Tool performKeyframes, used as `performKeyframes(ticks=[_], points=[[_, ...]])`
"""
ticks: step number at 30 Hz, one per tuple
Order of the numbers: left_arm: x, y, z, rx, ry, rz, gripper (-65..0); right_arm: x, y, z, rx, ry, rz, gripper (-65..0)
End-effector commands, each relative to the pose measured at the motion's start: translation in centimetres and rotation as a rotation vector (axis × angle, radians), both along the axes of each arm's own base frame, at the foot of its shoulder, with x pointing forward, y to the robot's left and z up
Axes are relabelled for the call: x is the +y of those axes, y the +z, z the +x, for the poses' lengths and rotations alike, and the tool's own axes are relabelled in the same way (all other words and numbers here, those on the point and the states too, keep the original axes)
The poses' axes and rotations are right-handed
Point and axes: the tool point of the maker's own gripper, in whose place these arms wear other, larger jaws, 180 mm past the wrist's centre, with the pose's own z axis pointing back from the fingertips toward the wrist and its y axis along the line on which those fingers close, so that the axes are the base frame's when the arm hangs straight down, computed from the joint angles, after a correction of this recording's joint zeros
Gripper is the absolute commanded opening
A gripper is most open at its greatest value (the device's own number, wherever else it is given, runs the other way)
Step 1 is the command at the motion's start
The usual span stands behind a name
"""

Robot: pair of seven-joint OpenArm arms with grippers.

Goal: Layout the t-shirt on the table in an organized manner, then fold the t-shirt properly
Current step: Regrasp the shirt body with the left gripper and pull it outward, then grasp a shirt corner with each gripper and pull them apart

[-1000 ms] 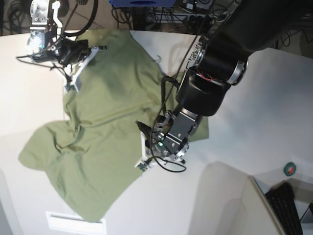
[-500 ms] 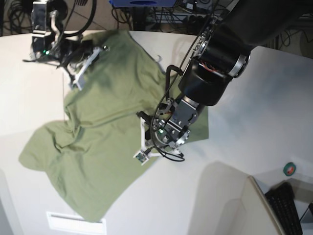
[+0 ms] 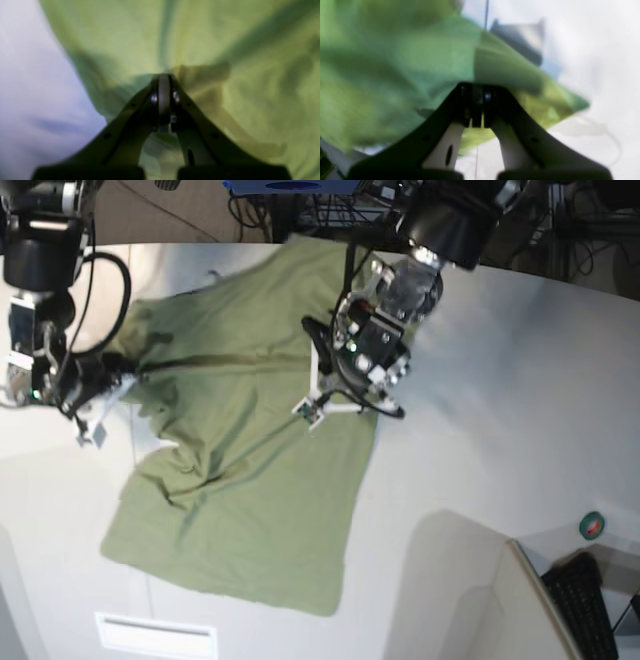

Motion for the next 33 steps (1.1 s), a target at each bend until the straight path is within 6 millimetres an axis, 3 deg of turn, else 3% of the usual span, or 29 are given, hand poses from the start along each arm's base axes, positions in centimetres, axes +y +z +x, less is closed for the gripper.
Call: performKeyframes(ticks=[1, 5, 8, 11, 14, 17, 19, 20, 24, 28, 33], points=[[-1.0, 1.7, 1.1, -0.053, 0.001, -0.032, -65.0, -4.1, 0.4, 0.7, 0.008, -0.021, -0.146, -65.0], [-5.5, 2.5, -0.7, -0.038, 0.007, -0.142, -65.0, -4.1, 2.1, 4.8, -0.041, -0.012, -0.145, -65.0], [-8.6, 3.6, -0.5, -0.040, 0.010, -0.209, -65.0, -3.8, 2.9, 7.8, -0.098, 0.034, -0.167, -65.0], [-8.7, 6.0, 2.6, -0.114, 0.016, -0.216, -65.0, -4.2, 3.8, 9.6, -0.122, 0.022, -0.167, -65.0], [-5.6, 8.4, 6.4, -0.173, 0.107, -0.194, -65.0, -6.6, 5.5, 9.8, -0.135, 0.014, -0.216, -65.0], [-1.3, 10.0, 10.5, -0.231, 0.200, -0.162, -65.0, -6.5, 7.6, 8.4, -0.160, 0.064, -0.270, -65.0], [-0.1, 10.3, 13.0, -0.230, 0.226, -0.143, -65.0, -5.4, 8.9, 6.5, -0.188, 0.117, -0.302, -65.0], [0.0, 10.4, 14.0, -0.225, 0.227, -0.135, -65.0, -4.7, 9.8, 5.9, -0.213, 0.139, -0.314, -65.0], [-1.9, 11.0, 16.8, -0.219, 0.212, -0.235, -65.0, 1.0, 11.1, 2.1, -0.244, 0.200, -0.256, -65.0], [-2.3, 8.0, 18.5, -0.144, 0.221, -0.259, -65.0, 6.1, 11.0, -1.2, -0.247, 0.205, -0.152, -65.0], [-2.3, 5.1, 19.2, -0.109, 0.241, -0.312, -65.0, 10.8, 8.7, -5.4, -0.165, 0.176, -0.020, -65.0]])
